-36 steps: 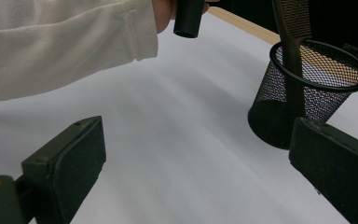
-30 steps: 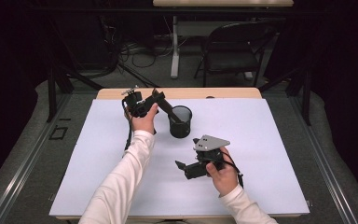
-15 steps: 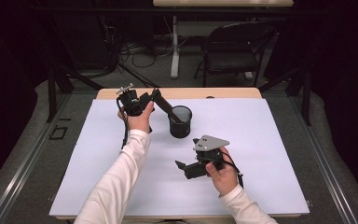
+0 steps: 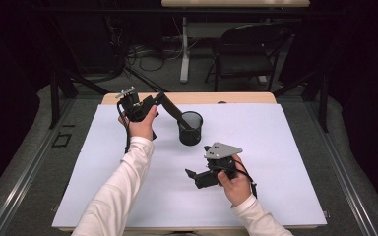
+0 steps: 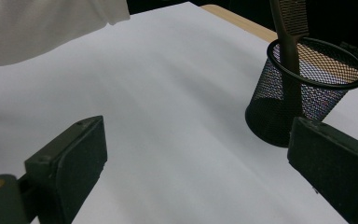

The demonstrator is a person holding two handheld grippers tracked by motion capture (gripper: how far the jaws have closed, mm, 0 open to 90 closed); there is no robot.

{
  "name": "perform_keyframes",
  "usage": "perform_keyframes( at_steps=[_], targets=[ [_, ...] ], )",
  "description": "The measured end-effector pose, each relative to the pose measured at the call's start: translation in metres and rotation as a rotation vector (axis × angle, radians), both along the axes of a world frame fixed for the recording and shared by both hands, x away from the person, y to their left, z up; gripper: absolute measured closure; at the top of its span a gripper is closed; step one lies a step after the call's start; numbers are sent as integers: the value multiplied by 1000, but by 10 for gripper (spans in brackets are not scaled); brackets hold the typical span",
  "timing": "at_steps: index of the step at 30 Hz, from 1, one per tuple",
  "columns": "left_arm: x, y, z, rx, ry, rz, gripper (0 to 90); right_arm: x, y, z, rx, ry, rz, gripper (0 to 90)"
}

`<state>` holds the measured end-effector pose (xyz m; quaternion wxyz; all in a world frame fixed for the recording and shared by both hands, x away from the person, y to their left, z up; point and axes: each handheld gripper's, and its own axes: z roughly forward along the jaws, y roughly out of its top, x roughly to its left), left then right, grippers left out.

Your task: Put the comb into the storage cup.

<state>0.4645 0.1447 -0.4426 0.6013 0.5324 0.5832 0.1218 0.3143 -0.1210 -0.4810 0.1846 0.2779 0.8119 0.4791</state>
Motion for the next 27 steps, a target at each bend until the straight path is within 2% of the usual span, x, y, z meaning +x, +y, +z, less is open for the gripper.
perform_keyframes(
  at_steps=[6, 9, 12, 22, 25, 27],
  targets=[
    [-5, 4, 4, 47, -37, -10, 372, 0, 0, 0, -2, -1, -1, 45],
    [-8, 6, 6, 88, -53, -21, 371, 0, 0, 0, -3, -1, -1, 45],
    [-9, 8, 9, 93, -44, -41, 371, 0, 0, 0, -3, -1, 0, 45],
    [-16, 12, 15, 184, -52, -86, 371, 0, 0, 0, -3, -2, 0, 46],
    [-19, 12, 16, 162, -59, -106, 371, 0, 0, 0, -3, -2, -1, 46],
    [-22, 12, 16, 186, -56, -116, 371, 0, 0, 0, -3, -2, -1, 46]
  ],
)
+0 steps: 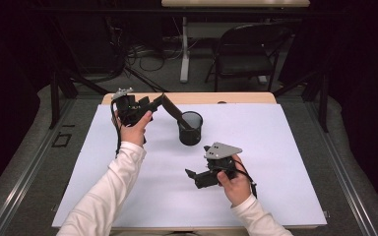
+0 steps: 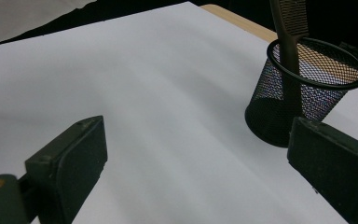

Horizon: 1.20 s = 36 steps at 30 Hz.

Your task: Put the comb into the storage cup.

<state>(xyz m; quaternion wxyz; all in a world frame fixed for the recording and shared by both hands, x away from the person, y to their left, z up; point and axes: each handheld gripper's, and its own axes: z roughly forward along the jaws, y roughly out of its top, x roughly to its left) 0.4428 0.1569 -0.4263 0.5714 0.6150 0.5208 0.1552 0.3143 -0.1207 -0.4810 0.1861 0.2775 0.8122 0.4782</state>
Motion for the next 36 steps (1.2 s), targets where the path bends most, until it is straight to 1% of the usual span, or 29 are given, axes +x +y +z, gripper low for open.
perform_keyframes(
  at_steps=[2, 4, 5, 8, 10, 11, 12, 14, 17, 20, 23, 26, 29, 33, 36],
  targets=[
    [-3, 0, 1, 23, -8, -4, 372, 0, 0, 0, 1, 1, 0, 46],
    [-5, 0, 1, 42, -10, -21, 371, 0, 0, 0, 0, 1, -1, 46],
    [-6, 0, 2, 60, -9, -26, 366, 0, 0, 0, -1, 1, 1, 45],
    [-9, -1, 4, 93, -26, -47, 347, 0, 0, 0, 0, 1, -1, 46],
    [-14, -2, 6, 145, -41, -63, 326, 0, 0, 0, 1, -1, -1, 46],
    [-15, -3, 7, 160, -48, -67, 310, 0, 0, 0, 1, 0, 0, 46],
    [-17, -3, 8, 185, -58, -71, 308, 0, 0, 0, 1, 0, -1, 46],
    [-21, -3, 10, 214, -77, -88, 304, 0, 0, 0, 2, 0, -1, 46],
    [-25, -2, 13, 215, -84, -111, 273, 0, 0, 0, 1, 1, -1, 46],
    [-28, 0, 15, 218, -76, -136, 244, 0, 1, 0, 2, 1, 0, 46],
    [-30, 2, 15, 221, -79, -157, 215, 0, 1, 0, 1, 0, -1, 46],
    [-31, 4, 16, 242, -91, -178, 188, 0, 1, 0, 2, -2, 0, 46],
    [-33, 5, 18, 241, -99, -192, 156, 0, 1, 0, -1, -3, 1, 46],
    [-36, 4, 19, 240, -104, -212, 156, 0, 2, 0, -1, -1, 0, 46],
    [-37, 4, 19, 252, -106, -240, 156, 0, 2, -1, -2, -2, 2, 46]
  ],
)
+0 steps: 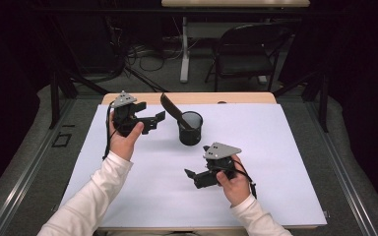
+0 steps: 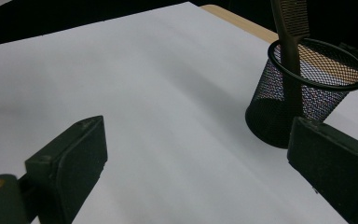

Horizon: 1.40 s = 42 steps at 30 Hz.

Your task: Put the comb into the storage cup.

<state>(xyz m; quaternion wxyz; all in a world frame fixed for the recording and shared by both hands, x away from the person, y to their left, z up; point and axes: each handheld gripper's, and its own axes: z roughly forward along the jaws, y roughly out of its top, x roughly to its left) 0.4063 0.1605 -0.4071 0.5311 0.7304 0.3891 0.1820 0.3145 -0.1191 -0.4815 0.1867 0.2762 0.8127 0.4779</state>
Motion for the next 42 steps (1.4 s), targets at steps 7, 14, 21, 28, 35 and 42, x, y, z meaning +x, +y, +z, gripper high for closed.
perform_keyframes(
  at_steps=[7, 14, 21, 28, 35, 42],
  targets=[
    [-4, -3, 2, 13, -19, -75, 156, 0, -1, 0, 3, -1, -4, 46],
    [-11, -6, 4, 32, -25, -149, 156, 0, -1, 1, 3, -4, -5, 46],
    [-19, -8, 8, 26, -31, -235, 158, 0, -1, 1, 3, -4, -7, 46],
    [-30, -9, 9, -3, -27, -308, 157, 0, -2, 1, 5, -4, -7, 46],
    [-42, -6, 7, -5, -30, -315, 158, 0, -2, 1, 7, -4, -9, 46],
    [-58, -1, 4, -5, -39, -322, 158, 0, -3, 2, 10, -7, -11, 46]
  ],
)
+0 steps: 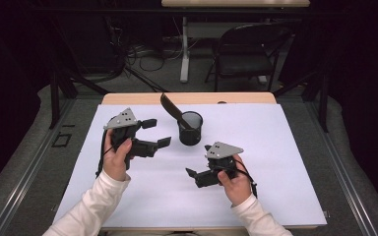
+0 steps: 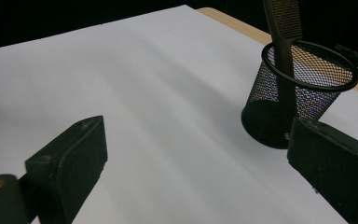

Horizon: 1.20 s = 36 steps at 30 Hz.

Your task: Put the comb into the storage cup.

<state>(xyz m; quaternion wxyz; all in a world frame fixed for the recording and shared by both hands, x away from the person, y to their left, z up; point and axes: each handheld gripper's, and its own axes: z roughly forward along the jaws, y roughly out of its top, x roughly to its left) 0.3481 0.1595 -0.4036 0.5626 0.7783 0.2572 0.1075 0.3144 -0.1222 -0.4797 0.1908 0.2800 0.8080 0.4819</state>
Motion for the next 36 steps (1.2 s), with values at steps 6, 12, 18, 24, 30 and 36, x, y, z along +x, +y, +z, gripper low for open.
perform_keyframes(
  at_steps=[6, 12, 18, 24, 30, 36],
  targets=[
    [-13, 5, -8, 0, -2, 5, 158, 0, 0, 0, -1, -1, -1, 46],
    [-26, 14, -19, -28, 7, 11, 158, 0, -1, 1, -1, -1, -2, 46],
    [-35, 22, -29, -46, 23, 27, 158, -1, 0, 0, -2, -1, 0, 46],
    [-43, 28, -41, -31, 20, 51, 158, 0, -1, 1, -2, -1, -3, 46],
    [-49, 33, -50, -28, 10, 59, 158, -1, -1, 1, 2, -5, -5, 46],
    [-52, 41, -59, -38, 13, 70, 158, -1, -1, 1, 0, -6, -4, 46]
  ],
)
